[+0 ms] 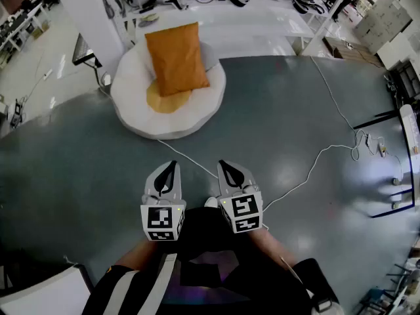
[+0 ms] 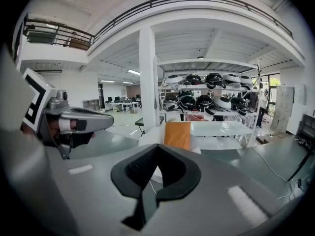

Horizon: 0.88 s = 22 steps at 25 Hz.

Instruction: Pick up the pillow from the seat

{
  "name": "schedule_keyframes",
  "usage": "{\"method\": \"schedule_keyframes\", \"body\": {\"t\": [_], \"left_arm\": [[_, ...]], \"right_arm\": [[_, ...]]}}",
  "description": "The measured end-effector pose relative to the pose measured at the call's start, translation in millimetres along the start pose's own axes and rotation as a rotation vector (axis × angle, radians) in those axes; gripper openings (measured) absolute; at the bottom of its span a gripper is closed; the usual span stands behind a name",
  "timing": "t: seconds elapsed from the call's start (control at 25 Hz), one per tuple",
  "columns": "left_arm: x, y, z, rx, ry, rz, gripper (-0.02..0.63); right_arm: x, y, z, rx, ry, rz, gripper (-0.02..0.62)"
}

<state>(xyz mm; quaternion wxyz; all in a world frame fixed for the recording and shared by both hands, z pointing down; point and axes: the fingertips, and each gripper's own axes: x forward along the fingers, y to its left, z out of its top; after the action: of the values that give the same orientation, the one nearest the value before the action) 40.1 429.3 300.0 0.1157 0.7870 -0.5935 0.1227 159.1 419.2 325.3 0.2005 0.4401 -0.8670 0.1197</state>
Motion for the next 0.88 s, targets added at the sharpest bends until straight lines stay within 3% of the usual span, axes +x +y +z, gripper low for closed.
{"method": "schedule_keyframes", "body": {"t": [0.36,0.64,0.88], "left_arm": [[3.8,-4.5,4.1,0.003,-0.006,0.0,0.003],[2.3,-13.8,5.9,-0.002,-0.011,0.008,0.003],[2.8,-11.9,-2.1,-0.008,0.01,0.021,0.003]], "right_arm": [[-3.3,-10.2,10.7,-0.008,-0.019,-0.027,0.0],[-8.5,-7.8,-0.1,0.015,-0.002,0.031,0.002],[-6.7,-13.4,-0.2,0.036,-0.006,0.023,0.003]]}}
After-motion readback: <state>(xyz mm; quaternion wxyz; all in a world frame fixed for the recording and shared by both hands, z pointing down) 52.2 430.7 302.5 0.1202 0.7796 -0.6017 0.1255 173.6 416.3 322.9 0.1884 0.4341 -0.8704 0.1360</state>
